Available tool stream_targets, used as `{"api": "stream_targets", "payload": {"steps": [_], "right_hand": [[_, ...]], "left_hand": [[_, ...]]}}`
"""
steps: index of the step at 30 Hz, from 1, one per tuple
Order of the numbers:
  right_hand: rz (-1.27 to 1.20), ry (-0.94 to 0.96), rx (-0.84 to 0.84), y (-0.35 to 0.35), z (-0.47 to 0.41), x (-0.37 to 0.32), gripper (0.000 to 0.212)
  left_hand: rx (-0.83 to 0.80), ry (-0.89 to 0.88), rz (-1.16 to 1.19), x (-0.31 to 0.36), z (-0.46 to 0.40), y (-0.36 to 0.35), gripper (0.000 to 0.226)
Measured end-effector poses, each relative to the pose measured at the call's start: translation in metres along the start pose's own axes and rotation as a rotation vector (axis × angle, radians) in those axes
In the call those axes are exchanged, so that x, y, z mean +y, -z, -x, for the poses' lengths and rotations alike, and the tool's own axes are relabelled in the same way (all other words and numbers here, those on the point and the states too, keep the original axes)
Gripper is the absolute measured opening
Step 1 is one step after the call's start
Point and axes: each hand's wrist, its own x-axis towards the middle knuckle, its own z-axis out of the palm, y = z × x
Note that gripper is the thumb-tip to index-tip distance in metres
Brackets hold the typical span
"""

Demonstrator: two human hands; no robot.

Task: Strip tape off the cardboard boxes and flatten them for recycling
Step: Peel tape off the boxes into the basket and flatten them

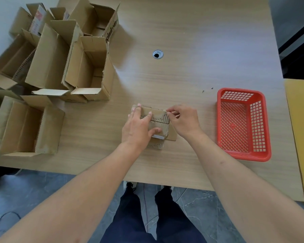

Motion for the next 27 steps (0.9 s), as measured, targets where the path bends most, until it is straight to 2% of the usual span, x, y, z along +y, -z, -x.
{"api": "stream_targets", "payload": {"steps": [4,8,12,15,18,20,24,27], "right_hand": [[0.042,-0.060,-0.104,0.004,-0.005,-0.002,0.010],[0.112,-0.154,-0.151,0.006,-0.011,-0.003,0.003],[-0.112,-0.248,-0.105,0.003,-0.007,-0.003,0.012],[-0.293,-0.357,0.011,-0.004,-0.002,-0.001,0.019],[-0.602,-0.516,0.092,-0.011,-0.002,0.003,0.023],[-0.768,-0.603,0.123,-0.015,-0.003,0.005,0.023],[-0.871,-0.709,0.255,-0.021,-0.006,0.015,0.020],[-0.858,-0.676,0.275,-0.019,-0.005,0.020,0.016]], "left_hand": [[-0.016,0.022,0.092,-0.008,-0.003,-0.003,0.086],[-0.079,-0.071,0.137,-0.025,-0.010,0.004,0.077],[-0.148,-0.048,0.106,-0.020,-0.015,0.016,0.066],[-0.072,0.016,0.161,-0.015,-0.012,0.016,0.063],[0.016,0.001,0.071,-0.017,-0.007,0.012,0.057],[0.024,-0.014,0.099,-0.019,-0.004,0.010,0.052],[-0.029,-0.070,0.160,-0.023,-0.005,0.009,0.046],[-0.052,-0.096,0.182,-0.026,-0.009,0.011,0.047]]}}
